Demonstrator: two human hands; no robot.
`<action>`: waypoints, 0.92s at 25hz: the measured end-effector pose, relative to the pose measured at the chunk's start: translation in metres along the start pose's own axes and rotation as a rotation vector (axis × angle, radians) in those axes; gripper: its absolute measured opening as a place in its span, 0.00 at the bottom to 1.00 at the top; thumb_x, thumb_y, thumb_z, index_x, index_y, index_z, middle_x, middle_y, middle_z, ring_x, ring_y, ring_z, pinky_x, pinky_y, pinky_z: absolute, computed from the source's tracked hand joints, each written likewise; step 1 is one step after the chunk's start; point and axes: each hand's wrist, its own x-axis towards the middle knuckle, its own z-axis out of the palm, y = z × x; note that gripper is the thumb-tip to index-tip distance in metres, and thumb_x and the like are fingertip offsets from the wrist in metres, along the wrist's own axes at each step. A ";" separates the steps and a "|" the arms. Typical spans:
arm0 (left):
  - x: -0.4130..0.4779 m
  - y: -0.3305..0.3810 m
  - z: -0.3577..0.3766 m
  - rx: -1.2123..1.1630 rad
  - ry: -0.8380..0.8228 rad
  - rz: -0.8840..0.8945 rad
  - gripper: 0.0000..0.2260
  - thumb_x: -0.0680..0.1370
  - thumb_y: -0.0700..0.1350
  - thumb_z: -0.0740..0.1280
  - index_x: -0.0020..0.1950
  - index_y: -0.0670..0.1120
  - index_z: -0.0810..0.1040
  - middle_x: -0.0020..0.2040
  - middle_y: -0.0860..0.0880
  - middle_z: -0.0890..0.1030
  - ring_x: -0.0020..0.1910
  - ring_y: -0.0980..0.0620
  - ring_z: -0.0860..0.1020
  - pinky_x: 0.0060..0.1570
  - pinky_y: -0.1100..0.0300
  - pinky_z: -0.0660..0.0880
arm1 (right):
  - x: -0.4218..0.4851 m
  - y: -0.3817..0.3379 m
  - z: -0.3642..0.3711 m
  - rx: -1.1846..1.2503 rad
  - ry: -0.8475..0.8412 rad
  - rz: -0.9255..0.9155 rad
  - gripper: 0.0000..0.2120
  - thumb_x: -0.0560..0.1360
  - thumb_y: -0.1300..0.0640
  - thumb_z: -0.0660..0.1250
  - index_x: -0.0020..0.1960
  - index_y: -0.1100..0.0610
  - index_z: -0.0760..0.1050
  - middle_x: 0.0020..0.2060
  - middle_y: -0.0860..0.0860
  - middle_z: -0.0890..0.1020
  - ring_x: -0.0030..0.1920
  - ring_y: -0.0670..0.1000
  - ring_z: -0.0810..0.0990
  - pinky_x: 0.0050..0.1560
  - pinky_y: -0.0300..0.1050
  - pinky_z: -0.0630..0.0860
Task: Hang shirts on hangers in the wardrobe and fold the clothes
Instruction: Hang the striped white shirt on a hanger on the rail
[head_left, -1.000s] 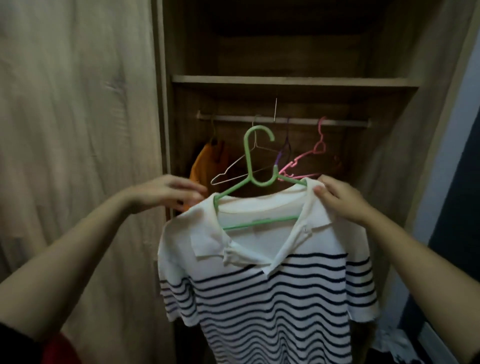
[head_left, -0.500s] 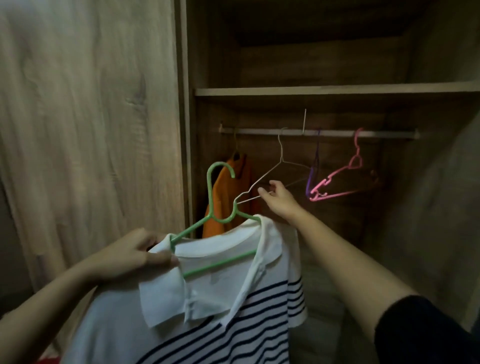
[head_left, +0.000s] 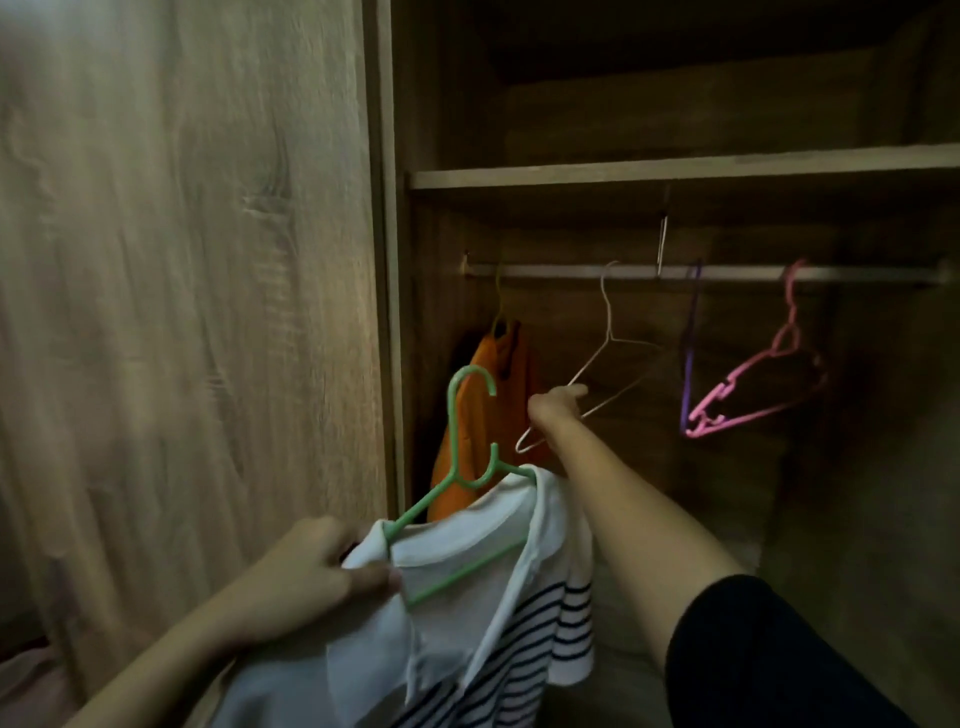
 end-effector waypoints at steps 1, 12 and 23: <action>0.007 0.010 0.005 -0.031 -0.002 0.015 0.12 0.73 0.55 0.70 0.35 0.50 0.74 0.29 0.54 0.73 0.30 0.60 0.71 0.29 0.68 0.65 | -0.004 0.000 -0.002 -0.099 0.051 -0.010 0.24 0.76 0.62 0.60 0.68 0.61 0.55 0.65 0.61 0.71 0.62 0.62 0.73 0.61 0.56 0.73; 0.111 0.130 0.002 -0.064 0.126 0.008 0.14 0.79 0.48 0.58 0.35 0.45 0.70 0.36 0.47 0.75 0.38 0.48 0.75 0.32 0.57 0.67 | -0.026 -0.001 -0.082 -0.758 0.309 -0.192 0.21 0.79 0.63 0.56 0.71 0.63 0.59 0.66 0.59 0.66 0.60 0.59 0.74 0.56 0.51 0.73; 0.224 0.201 0.007 -0.074 0.301 -0.166 0.15 0.78 0.46 0.63 0.62 0.41 0.74 0.59 0.42 0.76 0.57 0.44 0.76 0.46 0.55 0.75 | -0.035 -0.001 -0.111 -0.949 0.199 -0.273 0.32 0.77 0.64 0.61 0.75 0.62 0.49 0.70 0.62 0.59 0.64 0.58 0.72 0.61 0.47 0.72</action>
